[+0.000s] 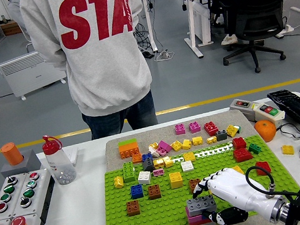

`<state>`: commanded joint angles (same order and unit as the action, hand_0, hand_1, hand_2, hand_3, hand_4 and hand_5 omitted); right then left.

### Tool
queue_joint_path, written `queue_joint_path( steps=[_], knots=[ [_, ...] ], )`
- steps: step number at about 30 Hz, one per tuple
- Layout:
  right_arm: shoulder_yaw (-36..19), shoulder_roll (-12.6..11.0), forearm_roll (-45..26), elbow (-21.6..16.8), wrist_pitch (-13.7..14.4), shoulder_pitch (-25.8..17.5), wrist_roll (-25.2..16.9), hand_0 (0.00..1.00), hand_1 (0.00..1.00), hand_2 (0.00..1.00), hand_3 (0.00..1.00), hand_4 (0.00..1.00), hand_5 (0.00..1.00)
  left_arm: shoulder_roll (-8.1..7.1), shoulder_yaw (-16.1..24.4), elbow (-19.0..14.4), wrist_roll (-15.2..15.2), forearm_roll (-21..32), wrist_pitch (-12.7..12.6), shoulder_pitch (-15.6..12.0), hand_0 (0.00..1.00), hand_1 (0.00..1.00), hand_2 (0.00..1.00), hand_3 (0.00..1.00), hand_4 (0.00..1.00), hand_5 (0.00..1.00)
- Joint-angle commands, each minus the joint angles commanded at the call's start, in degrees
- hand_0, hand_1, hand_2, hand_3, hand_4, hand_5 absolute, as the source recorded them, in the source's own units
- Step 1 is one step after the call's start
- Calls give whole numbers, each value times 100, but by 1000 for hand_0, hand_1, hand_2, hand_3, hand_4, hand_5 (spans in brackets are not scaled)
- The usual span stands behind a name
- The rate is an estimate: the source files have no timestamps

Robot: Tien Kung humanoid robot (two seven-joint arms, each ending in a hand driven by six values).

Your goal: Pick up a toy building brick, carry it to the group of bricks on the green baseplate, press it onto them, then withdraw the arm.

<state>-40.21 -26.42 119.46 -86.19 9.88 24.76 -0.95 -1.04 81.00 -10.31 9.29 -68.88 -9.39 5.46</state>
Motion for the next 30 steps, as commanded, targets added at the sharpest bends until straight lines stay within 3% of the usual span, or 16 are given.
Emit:
queue_joint_path(
  steps=[30],
  knots=[
    [-46,18,-192,-70,-162,-2,63,564,674,739,786,734,179,-3,8,0,-3,-7,4,16,657,683,709,577,303,998]
  ],
)
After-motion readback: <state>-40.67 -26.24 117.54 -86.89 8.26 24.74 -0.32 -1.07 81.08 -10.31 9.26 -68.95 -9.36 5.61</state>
